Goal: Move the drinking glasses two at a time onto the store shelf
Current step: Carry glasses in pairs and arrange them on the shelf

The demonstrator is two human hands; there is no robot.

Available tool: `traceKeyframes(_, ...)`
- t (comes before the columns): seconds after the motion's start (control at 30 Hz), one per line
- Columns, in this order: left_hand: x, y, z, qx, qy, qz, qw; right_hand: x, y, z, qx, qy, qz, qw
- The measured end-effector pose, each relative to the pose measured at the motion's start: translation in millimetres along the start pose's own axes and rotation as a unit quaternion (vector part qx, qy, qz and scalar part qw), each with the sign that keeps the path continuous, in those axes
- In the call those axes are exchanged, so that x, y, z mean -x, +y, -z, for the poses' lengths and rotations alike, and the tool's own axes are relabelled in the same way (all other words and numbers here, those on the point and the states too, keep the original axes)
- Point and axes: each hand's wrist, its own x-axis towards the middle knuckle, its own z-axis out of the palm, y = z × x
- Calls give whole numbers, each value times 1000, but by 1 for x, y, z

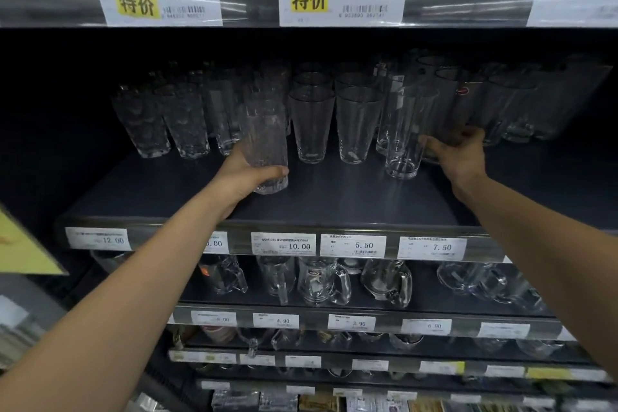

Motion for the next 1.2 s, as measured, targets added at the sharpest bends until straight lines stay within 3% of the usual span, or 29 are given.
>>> traceKeyframes(0.63, 3, 5, -7, -18, 33, -34, 999, -7, 4, 2, 18, -10, 11, 1000)
traceKeyframes(1.2, 1, 5, -7, -19, 43, -14, 999, -7, 5, 1, -19, -10, 5, 1000)
